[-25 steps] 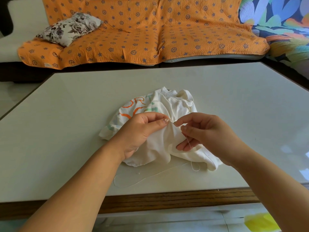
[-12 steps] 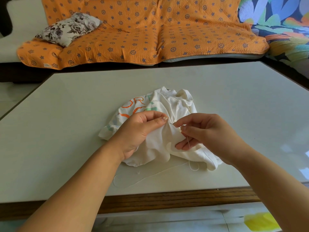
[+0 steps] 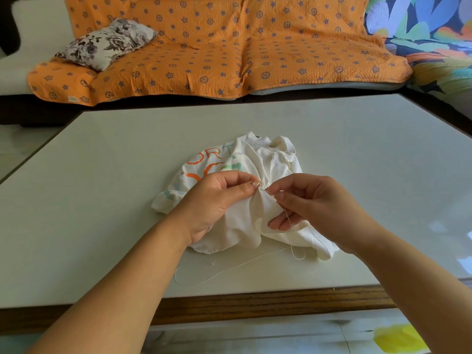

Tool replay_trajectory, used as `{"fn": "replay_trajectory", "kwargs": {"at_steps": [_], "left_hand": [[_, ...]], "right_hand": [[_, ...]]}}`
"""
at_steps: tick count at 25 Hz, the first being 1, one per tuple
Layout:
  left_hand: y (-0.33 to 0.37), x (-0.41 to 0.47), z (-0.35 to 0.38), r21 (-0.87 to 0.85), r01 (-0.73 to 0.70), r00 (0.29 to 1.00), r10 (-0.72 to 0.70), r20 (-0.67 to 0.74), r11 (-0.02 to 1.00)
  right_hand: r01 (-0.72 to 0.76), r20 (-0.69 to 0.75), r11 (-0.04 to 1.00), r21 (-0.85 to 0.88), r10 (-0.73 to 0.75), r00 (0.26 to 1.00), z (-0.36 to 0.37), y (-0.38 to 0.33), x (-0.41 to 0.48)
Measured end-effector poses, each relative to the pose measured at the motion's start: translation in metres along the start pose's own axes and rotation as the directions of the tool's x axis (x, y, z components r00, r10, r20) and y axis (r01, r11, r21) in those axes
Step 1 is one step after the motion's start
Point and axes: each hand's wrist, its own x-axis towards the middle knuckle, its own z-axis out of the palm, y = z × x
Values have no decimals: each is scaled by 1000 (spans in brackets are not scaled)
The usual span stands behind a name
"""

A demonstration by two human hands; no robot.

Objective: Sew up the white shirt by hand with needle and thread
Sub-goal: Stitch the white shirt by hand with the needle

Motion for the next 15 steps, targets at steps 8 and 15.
{"fn": "replay_trajectory", "kwargs": {"at_steps": [8, 15], "left_hand": [[-2, -1, 3, 93, 3, 999, -6, 31, 996], [0, -3, 6, -14, 57, 998, -56, 13, 998]], "right_hand": [[-1, -2, 1000, -5, 1, 1000, 3, 3, 1], [-17, -16, 1000, 18, 17, 1000, 2, 2, 3]]}}
